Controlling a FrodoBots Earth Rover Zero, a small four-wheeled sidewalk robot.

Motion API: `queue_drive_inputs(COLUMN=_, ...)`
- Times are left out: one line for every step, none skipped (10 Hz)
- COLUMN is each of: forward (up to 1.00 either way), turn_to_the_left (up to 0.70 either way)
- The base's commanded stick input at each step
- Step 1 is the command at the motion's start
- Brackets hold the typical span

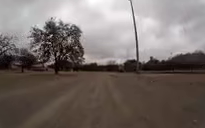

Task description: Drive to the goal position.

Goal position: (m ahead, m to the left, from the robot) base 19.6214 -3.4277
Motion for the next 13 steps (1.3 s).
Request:
queue_drive_inputs(forward=0.7, turn_to_the_left=-0.01)
queue_drive_inputs(forward=0.7, turn_to_the_left=-0.01)
queue_drive_inputs(forward=0.7, turn_to_the_left=-0.01)
queue_drive_inputs(forward=0.7, turn_to_the_left=-0.01)
queue_drive_inputs(forward=0.7, turn_to_the_left=0.14)
queue_drive_inputs(forward=0.7, turn_to_the_left=0.31)
queue_drive_inputs(forward=0.7, turn_to_the_left=0.2)
queue_drive_inputs(forward=0.7, turn_to_the_left=0.07)
queue_drive_inputs(forward=0.7, turn_to_the_left=-0.01)
queue_drive_inputs(forward=0.7, turn_to_the_left=-0.01)
queue_drive_inputs(forward=0.7, turn_to_the_left=-0.01)
queue_drive_inputs(forward=0.7, turn_to_the_left=-0.01)
queue_drive_inputs(forward=0.7, turn_to_the_left=-0.01)
